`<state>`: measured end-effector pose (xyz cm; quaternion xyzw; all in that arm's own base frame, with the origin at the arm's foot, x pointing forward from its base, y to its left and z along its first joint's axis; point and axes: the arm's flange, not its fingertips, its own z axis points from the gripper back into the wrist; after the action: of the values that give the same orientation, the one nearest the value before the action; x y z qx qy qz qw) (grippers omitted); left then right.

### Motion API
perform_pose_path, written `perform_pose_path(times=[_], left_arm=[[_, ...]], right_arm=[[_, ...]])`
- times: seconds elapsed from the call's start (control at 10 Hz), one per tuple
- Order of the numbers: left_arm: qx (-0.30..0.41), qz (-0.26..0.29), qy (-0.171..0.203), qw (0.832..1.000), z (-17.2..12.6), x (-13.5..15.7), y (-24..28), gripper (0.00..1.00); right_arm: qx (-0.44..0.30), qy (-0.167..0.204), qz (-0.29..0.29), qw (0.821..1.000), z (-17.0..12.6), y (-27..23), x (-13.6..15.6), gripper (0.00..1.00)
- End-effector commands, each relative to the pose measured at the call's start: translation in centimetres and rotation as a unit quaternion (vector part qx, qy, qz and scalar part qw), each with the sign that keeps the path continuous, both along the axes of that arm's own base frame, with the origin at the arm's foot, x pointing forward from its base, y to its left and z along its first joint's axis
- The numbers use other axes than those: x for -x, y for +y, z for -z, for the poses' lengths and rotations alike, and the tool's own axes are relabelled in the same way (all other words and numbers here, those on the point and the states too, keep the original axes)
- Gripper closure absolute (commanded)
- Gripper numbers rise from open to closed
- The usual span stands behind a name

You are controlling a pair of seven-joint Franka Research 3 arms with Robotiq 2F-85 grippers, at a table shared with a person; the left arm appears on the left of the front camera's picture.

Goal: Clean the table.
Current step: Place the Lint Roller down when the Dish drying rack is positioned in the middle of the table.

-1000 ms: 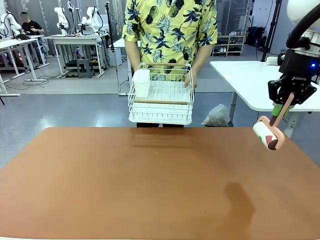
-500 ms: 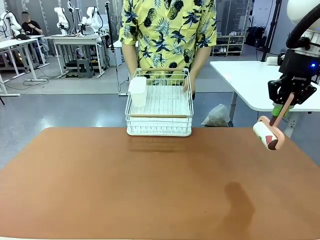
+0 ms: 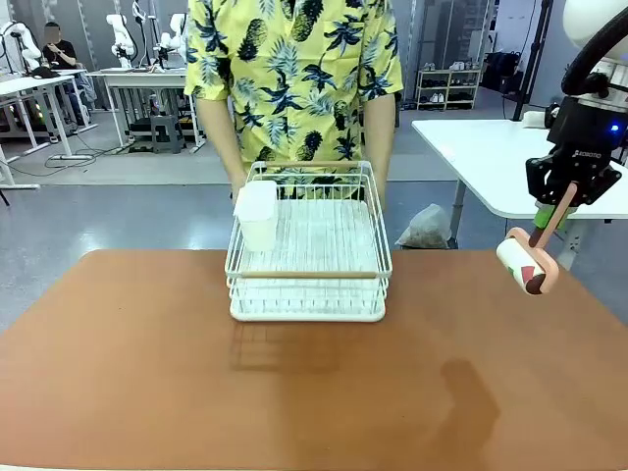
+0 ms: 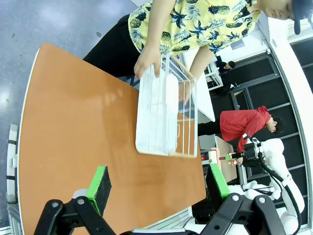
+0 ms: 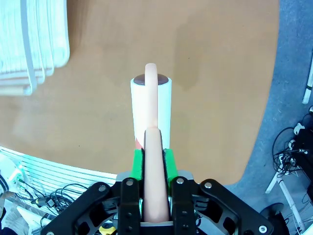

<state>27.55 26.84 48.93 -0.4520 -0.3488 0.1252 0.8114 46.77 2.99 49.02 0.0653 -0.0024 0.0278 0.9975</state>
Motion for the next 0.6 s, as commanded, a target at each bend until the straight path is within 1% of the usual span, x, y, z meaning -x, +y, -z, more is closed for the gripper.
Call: perform_pose_path(times=[0.0, 0.5], left_arm=[[0.000, 0.002, -0.008, 1.000, -0.08, 0.20, 0.13, 0.00], [0.000, 0.002, -0.008, 1.000, -0.08, 0.20, 0.13, 0.00]], right_arm=[[-0.003, 0.000, -0.007, 1.000, -0.35, 0.14, -0.15, 0.79], [-0.003, 0.000, -0.007, 1.000, -0.35, 0.14, -0.15, 0.79]])
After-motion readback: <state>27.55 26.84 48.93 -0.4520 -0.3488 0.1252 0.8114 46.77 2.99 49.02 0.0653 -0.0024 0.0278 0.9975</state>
